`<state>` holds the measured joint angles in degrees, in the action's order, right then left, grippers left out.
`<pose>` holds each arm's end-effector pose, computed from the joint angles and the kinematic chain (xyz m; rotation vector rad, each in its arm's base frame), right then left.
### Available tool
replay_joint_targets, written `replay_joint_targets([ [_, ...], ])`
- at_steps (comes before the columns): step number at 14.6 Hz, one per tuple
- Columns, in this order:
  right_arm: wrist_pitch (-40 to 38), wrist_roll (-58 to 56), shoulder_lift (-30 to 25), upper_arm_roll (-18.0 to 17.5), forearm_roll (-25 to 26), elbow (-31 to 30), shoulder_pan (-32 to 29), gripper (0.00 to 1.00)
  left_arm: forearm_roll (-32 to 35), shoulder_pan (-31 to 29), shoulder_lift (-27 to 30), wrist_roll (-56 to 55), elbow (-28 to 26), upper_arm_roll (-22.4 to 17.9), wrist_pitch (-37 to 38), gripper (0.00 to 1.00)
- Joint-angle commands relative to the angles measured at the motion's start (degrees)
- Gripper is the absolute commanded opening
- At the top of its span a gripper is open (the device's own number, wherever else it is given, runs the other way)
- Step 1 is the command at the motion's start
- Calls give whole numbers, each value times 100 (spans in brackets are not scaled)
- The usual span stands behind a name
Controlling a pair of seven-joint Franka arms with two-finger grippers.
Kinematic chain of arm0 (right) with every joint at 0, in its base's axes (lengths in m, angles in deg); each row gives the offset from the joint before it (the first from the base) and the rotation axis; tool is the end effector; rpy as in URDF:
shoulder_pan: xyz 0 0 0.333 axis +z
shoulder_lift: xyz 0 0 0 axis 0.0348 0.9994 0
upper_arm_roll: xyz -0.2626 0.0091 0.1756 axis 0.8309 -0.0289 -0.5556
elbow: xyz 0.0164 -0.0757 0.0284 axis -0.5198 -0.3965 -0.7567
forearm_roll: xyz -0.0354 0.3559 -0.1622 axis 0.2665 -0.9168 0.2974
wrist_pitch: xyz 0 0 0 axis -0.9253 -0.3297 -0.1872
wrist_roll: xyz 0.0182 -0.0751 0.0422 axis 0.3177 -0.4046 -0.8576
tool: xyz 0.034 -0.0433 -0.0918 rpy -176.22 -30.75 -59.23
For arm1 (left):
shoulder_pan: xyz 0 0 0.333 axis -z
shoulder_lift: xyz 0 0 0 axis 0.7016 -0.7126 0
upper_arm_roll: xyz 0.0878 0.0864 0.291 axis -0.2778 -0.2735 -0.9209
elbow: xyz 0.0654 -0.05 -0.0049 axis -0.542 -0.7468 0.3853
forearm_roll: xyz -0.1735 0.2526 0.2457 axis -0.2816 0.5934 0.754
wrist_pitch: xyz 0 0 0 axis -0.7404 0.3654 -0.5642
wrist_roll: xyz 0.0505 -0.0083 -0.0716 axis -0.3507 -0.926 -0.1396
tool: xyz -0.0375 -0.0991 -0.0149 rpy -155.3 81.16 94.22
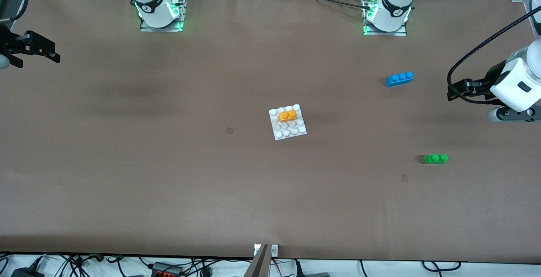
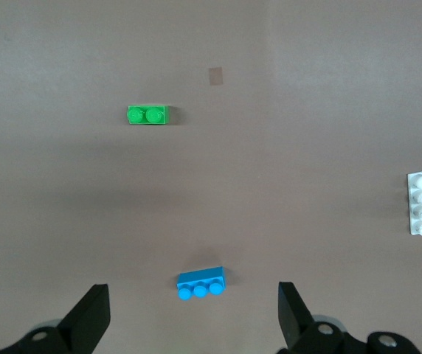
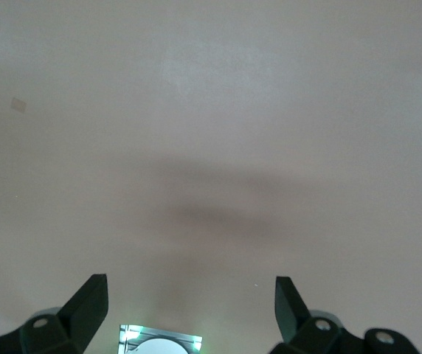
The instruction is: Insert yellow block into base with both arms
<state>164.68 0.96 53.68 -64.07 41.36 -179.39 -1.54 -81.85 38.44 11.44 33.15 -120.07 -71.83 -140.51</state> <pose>0.5300 -0.0471 0.6096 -3.1162 -0.2471 0.1439 0.6019 -0.0191 0.5733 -3.1021 -0.0575 0.2207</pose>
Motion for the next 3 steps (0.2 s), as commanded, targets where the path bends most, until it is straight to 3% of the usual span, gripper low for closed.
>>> replay_joint_targets([
  [1, -100, 52, 10, -14, 19, 79, -16, 100, -146, -65, 78, 126, -38, 33, 71, 100],
  [3, -109, 60, 10, -14, 19, 79, -7, 100, -146, -65, 69, 126, -29, 33, 54, 100],
])
